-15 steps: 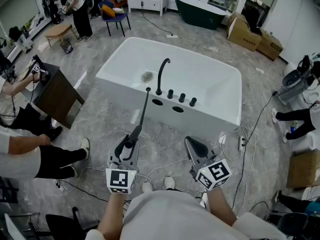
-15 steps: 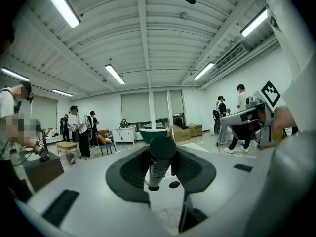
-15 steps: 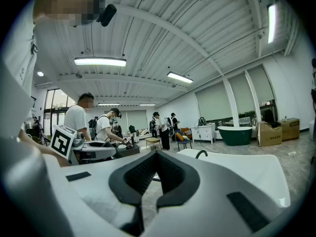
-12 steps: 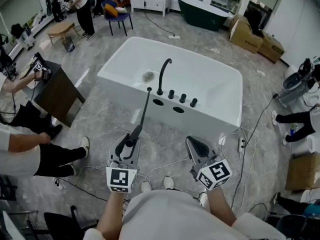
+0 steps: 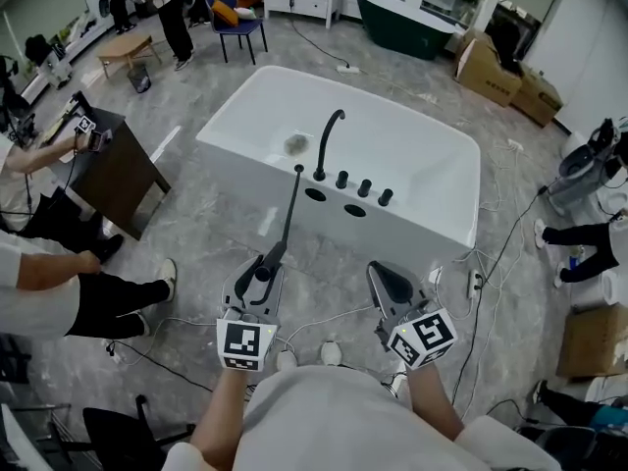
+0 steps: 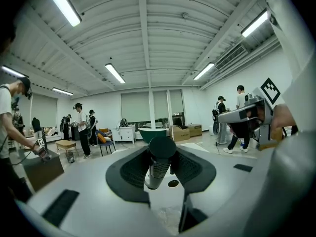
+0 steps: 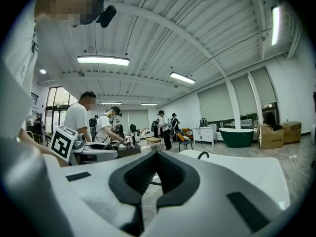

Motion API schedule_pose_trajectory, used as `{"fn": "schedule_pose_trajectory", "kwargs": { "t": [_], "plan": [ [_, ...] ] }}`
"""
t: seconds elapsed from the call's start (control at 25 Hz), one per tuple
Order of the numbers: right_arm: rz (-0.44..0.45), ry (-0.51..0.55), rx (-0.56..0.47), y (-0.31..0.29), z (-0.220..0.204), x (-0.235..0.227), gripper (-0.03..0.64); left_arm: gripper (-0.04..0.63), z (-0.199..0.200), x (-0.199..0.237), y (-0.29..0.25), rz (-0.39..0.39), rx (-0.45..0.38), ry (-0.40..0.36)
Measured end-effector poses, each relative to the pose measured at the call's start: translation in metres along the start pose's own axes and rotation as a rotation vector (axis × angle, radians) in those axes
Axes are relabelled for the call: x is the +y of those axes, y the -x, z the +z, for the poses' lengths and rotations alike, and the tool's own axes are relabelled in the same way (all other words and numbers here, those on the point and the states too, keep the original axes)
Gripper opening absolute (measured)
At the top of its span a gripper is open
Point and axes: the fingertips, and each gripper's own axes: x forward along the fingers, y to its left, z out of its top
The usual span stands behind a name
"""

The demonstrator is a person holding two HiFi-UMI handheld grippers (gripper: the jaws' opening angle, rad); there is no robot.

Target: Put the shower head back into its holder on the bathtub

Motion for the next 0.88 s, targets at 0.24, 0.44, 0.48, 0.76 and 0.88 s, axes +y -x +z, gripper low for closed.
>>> {"fn": "schedule_pose_trajectory", "kwargs": {
  "t": [0.24,0.44,0.48,0.76,0.88],
  "plan": [
    [0.007,-0.046,-0.019,-0.003,0.002,0.005,0.018,0.146,-0.004,-0.003,-0.001,-0.011,-0.003,0.001],
    [0.005,-0.038,-0.017,-0.017,0.003,0.014,0.018,0.146,-0.012,0.006,0.002,-0.028,-0.002,0.015],
    [-0.004,-0.039,-0.016,-0.019,0.003,0.014,0.018,0.146,-0.013,0.008,0.001,-0.032,-0.003,0.018],
    [-0.059,-0.049,0.002,-0.023,-0.003,0.035,0.018,0.146,-0.017,0.033,0.012,-0.060,-0.020,0.028],
    [-0.074,-0.084,-0.012,-0.025,-0.003,0.046,0.018,0.146,-0.018,0.042,0.015,-0.088,-0.026,0.002]
  ]
}}
